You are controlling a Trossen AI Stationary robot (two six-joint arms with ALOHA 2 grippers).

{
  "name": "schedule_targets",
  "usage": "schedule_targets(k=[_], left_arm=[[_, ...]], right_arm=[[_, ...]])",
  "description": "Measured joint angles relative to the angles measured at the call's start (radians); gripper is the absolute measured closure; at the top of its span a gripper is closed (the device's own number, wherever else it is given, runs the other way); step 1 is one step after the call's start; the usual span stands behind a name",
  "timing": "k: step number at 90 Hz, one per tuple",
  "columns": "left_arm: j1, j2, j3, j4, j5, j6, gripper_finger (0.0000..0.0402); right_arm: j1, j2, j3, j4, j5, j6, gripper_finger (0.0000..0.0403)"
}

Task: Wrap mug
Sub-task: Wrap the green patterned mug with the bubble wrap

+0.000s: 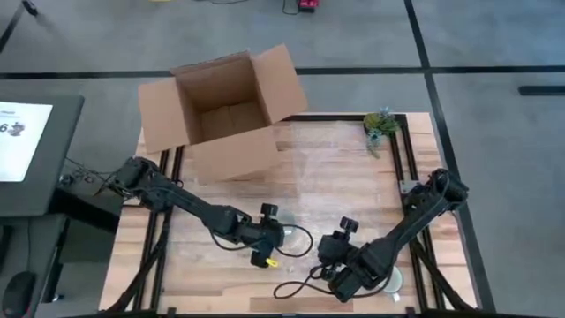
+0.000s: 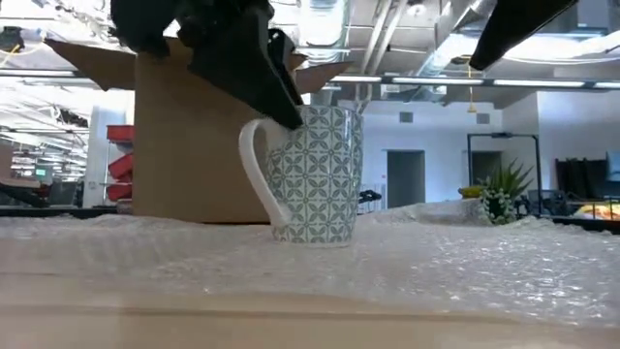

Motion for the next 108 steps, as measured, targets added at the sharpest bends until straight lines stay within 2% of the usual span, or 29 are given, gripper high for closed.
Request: schedule_targets(k=[16, 27, 45, 55, 61, 72, 82, 98, 108], left_arm=[[-0.042, -0.094, 0.000, -0.035, 0.001, -0.051, 0.0277], [-0.098, -0.175, 0.000, -0.143, 0.001, -0.188, 0.0278], [-0.231, -0.256, -0.019, -0.464, 0.002, -0.631, 0.0278], [-0.295, -0.258, -0.087, -0.614, 0.005, -0.898, 0.0278], [-0.318, -0.258, -0.162, -0.634, 0.024, -1.014, 0.0278], [-0.333, -0.257, -0.325, -0.547, 0.053, -1.147, 0.0279], [-0.324, -0.257, -0.463, -0.319, 0.052, -1.165, 0.0279], [-0.271, -0.257, -0.612, 0.184, 0.044, -1.017, 0.0279], [-0.244, -0.273, -0.596, 0.270, 0.045, -0.898, 0.0279]], right_arm=[[-0.028, 0.001, -0.119, 0.185, 0.000, -0.074, 0.0305], [-0.046, 0.001, -0.177, 0.270, -0.003, -0.108, 0.0300], [-0.036, 0.001, -0.197, 0.350, -0.007, -0.136, 0.0299], [-0.018, 0.001, -0.196, 0.379, -0.007, -0.142, 0.0299], [-0.008, 0.001, -0.196, 0.395, -0.007, -0.160, 0.0299], [0.007, 0.001, -0.196, 0.401, -0.005, -0.162, 0.0300], [0.005, 0.001, -0.196, 0.403, -0.003, -0.162, 0.0300], [0.002, 0.001, -0.196, 0.422, -0.002, -0.174, 0.0300], [-0.004, 0.001, -0.196, 0.434, -0.002, -0.187, 0.0300]])
